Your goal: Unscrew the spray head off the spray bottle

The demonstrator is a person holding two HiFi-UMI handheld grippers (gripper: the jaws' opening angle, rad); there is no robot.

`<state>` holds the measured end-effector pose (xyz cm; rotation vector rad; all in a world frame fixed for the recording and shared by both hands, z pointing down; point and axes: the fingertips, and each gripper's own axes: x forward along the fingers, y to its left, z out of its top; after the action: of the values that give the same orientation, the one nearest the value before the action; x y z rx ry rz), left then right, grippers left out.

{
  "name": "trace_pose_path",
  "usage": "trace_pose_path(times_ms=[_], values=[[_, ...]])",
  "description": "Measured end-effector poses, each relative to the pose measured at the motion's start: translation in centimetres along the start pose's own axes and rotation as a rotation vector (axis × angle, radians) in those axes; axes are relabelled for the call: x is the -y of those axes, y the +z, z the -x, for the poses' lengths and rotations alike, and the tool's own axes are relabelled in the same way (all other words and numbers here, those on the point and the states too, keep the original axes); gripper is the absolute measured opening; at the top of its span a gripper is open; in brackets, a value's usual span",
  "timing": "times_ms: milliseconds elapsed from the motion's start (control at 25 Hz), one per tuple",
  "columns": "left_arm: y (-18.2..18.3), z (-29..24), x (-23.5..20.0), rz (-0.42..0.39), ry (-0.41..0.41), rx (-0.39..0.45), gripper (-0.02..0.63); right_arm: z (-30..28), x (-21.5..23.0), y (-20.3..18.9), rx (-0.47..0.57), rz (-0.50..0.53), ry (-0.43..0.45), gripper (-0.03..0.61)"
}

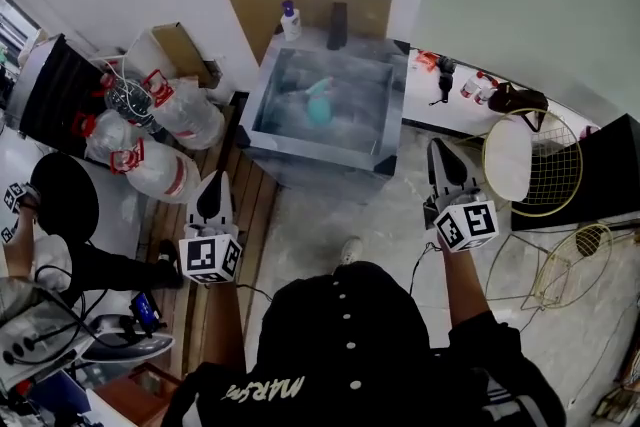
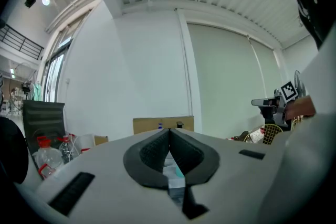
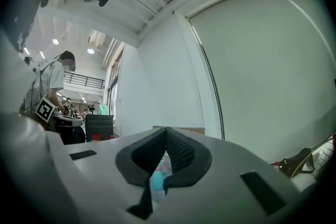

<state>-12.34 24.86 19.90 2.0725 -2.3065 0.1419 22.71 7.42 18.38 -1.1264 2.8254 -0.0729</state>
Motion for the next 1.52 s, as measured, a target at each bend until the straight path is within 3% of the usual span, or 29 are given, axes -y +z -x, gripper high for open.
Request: trace_pose_path(times_ms=[520, 720, 960, 1160, 1400, 1480, 1520], values=[[-3.1, -6.7, 0.5, 0.003, -0.033, -0.065, 0.025, -6.6, 2.3, -3.9, -0.061, -0.021, 0.055, 0.011], [-4.3, -10.8, -0.8, -0.002, -0.092, -0.075, 0.025, -10.1, 2.3, -5.6, -0.119, -0.003, 0.062, 0.011], [-6.1, -18.7, -2.0, -0.03, -0.258, -0.123, 0.026, -16.7, 1.4, -8.3, -0.221, 0.108, 0.099, 0.011], [-9.7, -25.4, -0.9, -0.13, -0.439, -0.198, 0.026, -21.8, 1.3, -11.7, -0.315, 0.124, 0.143, 0.011], [-15.6, -31.9, 0.8, -0.157, -0.602, -0.299, 0.028, -27.0, 0.7, -16.7, -0.408, 0.119, 0.209, 0.011], [-17.8, -33.4, 1.7, -0.16, -0.672, -0.34, 0.08, -28.2, 0.4, -18.0, -0.427, 0.108, 0.222, 0.011], [-18.9, -34.0, 2.2, -0.162, -0.711, -0.365, 0.17, -28.7, 0.2, -18.7, -0.434, 0.101, 0.228, 0.011]])
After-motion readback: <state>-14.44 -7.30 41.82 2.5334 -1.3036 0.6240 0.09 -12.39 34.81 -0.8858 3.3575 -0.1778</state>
